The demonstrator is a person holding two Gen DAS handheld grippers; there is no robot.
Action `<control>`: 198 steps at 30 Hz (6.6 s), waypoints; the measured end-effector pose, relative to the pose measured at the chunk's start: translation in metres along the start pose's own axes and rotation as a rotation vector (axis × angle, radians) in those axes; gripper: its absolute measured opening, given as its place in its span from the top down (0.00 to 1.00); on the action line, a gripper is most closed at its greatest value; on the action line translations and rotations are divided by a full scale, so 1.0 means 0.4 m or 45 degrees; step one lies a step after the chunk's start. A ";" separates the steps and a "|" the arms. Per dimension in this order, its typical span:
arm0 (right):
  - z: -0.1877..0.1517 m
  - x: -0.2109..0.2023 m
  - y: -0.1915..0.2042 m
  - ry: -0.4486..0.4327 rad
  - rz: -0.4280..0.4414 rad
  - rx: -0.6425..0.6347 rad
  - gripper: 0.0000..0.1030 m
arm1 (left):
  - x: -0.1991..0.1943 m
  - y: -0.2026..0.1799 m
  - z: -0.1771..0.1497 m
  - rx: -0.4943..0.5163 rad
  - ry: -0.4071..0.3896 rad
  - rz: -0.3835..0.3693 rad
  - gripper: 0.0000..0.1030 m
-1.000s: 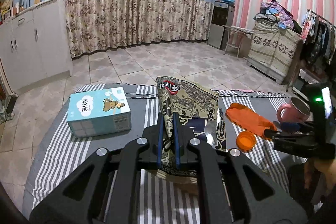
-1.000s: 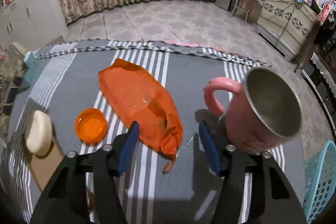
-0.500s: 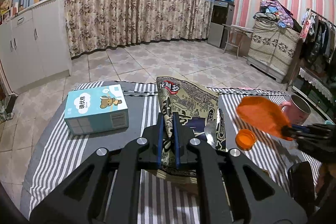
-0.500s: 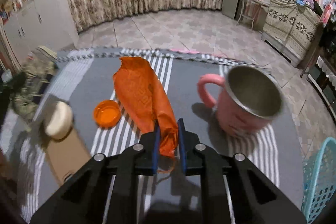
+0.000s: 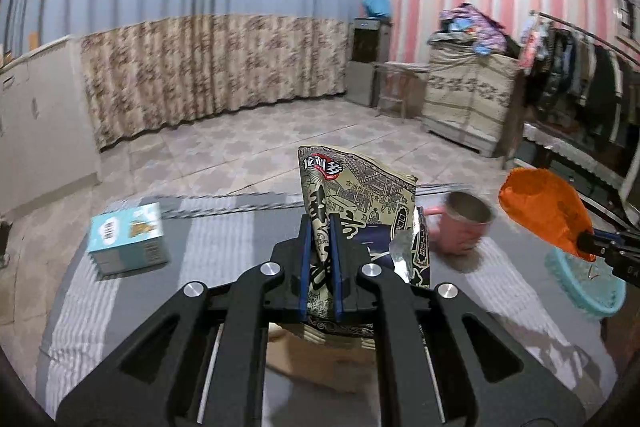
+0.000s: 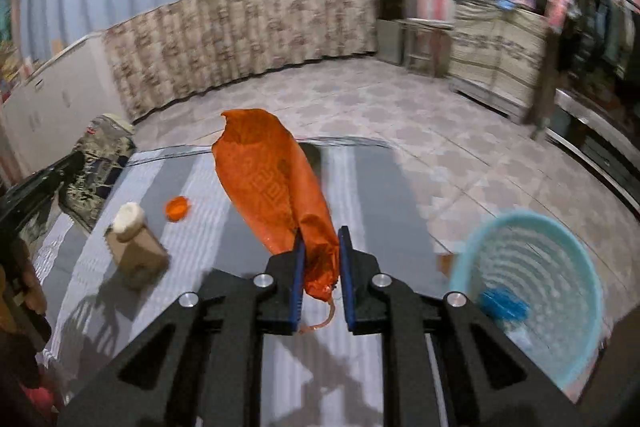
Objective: Collect trash
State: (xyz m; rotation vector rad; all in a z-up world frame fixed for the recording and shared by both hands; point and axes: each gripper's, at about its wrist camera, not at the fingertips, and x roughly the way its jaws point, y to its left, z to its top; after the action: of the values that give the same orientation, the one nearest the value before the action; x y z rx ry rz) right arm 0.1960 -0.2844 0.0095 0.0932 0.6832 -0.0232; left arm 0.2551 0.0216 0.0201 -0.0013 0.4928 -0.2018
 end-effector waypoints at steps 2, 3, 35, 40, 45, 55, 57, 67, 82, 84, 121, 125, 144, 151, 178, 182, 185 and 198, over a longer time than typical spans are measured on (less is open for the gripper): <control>-0.015 -0.026 -0.081 -0.001 -0.056 0.067 0.84 | -0.009 -0.073 0.005 0.019 -0.011 -0.057 0.93; -0.025 -0.040 -0.122 -0.003 -0.087 0.099 0.84 | -0.011 -0.104 0.003 0.028 -0.013 -0.077 0.93; -0.170 -0.038 -0.643 0.077 -0.420 0.471 0.84 | 0.172 -0.900 -0.102 0.301 0.162 -0.503 0.57; -0.170 -0.028 -0.640 0.086 -0.408 0.464 0.84 | 0.156 -0.865 -0.070 0.264 0.108 -0.438 0.30; -0.162 -0.001 -0.599 0.090 -0.383 0.432 0.82 | 0.113 -0.772 -0.050 0.218 0.048 -0.364 0.11; -0.159 0.029 -0.544 -0.004 -0.316 0.471 0.22 | 0.026 -0.533 -0.041 0.180 0.000 -0.183 0.05; -0.156 0.029 -0.525 -0.016 -0.322 0.454 0.20 | 0.020 -0.469 -0.041 0.159 0.005 -0.137 0.05; -0.125 0.013 -0.346 -0.081 -0.337 0.256 0.17 | 0.061 -0.098 -0.075 0.064 0.076 0.171 0.05; -0.111 0.093 -0.129 0.012 -0.251 0.100 0.17 | 0.260 0.115 -0.151 -0.024 0.354 0.231 0.20; -0.112 0.104 -0.109 0.029 -0.243 0.093 0.17 | 0.273 0.115 -0.155 0.002 0.369 0.210 0.30; 0.017 0.490 0.544 0.269 0.004 -0.103 0.17 | 0.165 0.405 -0.068 -0.151 0.169 0.385 0.42; 0.003 0.512 0.553 0.295 0.001 -0.129 0.30 | 0.175 0.422 -0.070 -0.207 0.180 0.362 0.42; 0.012 0.252 0.364 0.164 0.061 -0.162 0.61 | 0.200 0.382 -0.115 -0.183 0.265 0.304 0.67; -0.040 0.137 0.158 0.134 -0.065 -0.159 0.61 | 0.160 0.442 -0.124 -0.329 0.266 0.337 0.17; -0.102 0.040 -0.302 0.071 -0.210 0.211 0.61 | 0.257 0.268 -0.099 -0.160 0.394 0.389 0.41; -0.116 0.030 -0.403 0.076 -0.215 0.298 0.61 | 0.167 0.089 -0.044 -0.061 0.247 0.278 0.41; -0.134 0.028 -0.459 0.082 -0.218 0.365 0.61 | 0.144 -0.050 -0.023 -0.004 0.183 0.203 0.41; -0.160 -0.016 -0.587 0.020 -0.358 0.445 0.61 | 0.168 -0.746 -0.106 0.285 0.197 -0.302 0.41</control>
State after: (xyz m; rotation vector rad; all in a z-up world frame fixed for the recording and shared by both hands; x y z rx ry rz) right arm 0.1385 -0.5123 -0.0542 0.3327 0.6986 -0.4129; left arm 0.2356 -0.2819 -0.0338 0.1761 0.6224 -0.4916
